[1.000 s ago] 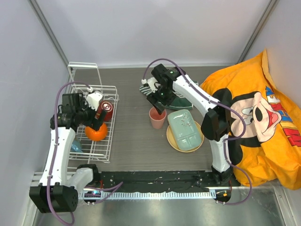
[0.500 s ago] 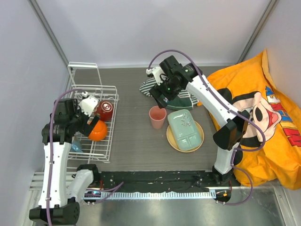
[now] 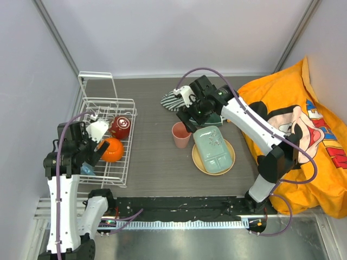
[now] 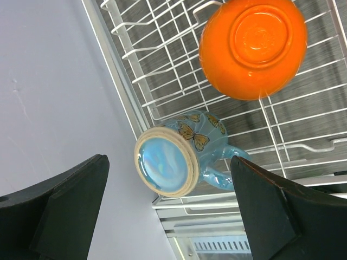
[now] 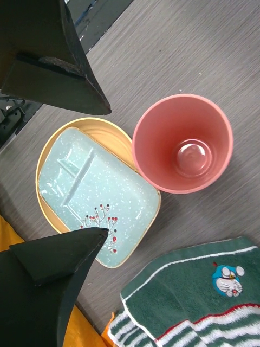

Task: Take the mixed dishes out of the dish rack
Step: Pick up the cup from the dish rack.

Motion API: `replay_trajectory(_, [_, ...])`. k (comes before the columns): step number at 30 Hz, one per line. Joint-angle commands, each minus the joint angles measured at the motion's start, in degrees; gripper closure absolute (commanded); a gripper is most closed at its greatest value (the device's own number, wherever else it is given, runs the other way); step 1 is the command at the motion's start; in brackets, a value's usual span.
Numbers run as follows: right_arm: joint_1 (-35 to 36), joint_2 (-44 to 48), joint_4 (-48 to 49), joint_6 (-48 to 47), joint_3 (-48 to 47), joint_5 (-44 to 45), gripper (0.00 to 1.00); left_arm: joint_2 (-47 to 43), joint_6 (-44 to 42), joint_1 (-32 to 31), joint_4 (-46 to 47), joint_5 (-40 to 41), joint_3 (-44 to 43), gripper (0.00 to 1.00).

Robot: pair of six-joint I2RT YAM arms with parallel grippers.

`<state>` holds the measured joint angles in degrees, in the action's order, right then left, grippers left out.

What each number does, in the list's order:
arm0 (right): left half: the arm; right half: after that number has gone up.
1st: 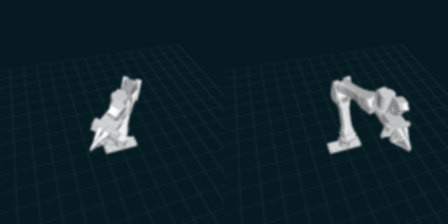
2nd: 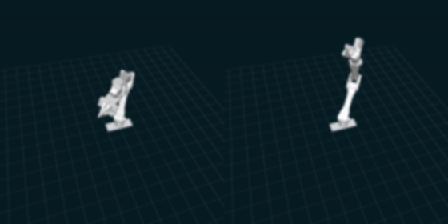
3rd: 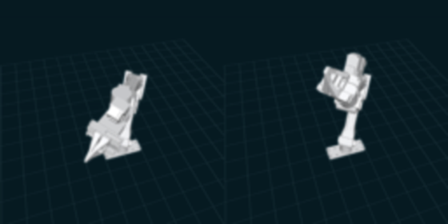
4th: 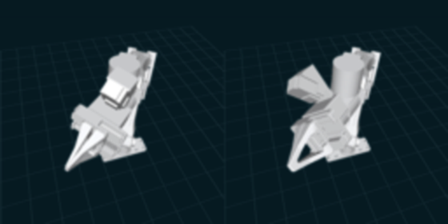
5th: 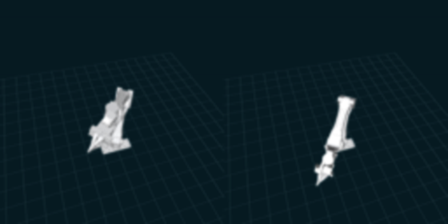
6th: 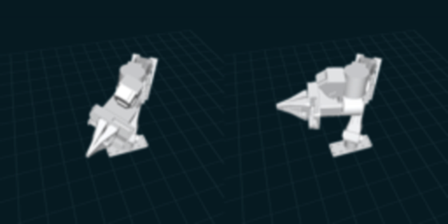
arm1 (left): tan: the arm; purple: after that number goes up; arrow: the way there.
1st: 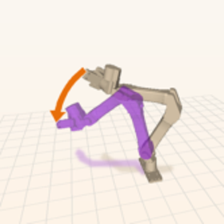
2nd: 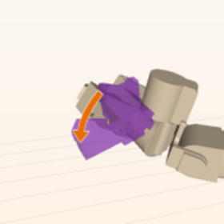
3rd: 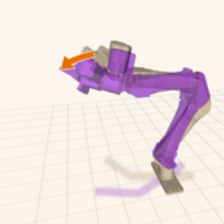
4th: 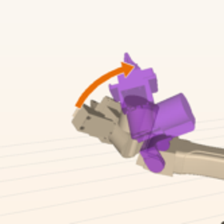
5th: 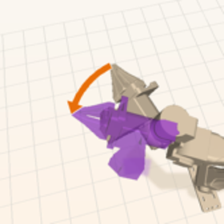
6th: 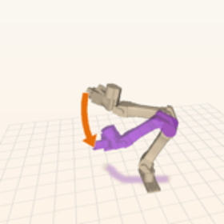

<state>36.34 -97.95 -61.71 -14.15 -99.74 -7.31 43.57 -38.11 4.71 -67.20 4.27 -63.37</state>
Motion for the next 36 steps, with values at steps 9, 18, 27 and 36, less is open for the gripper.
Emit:
replay_trajectory(9, [-3.1,7.0,18.6,-6.8,18.5,-0.3,0.12,14.6,3.6,1.5,-2.8,-1.5,-10.6,0.00])
replay_trajectory(18, [-12.5,4.4,19.3,-12.3,19.5,-9.5,0.12,18.3,6.4,2.1,-6.2,2.8,-8.0,0.00])
replay_trajectory(27, [-13.7,5.5,18.8,-12.2,20.6,-9.4,0.12,19.4,0.8,15.6,-6.1,-3.9,-4.2,0.00])
replay_trajectory(36, [-13.6,6.7,15.8,-10.3,20.5,-7.2,0.12,20.0,-4.6,24.6,-1.4,-11.1,1.3,0.00])
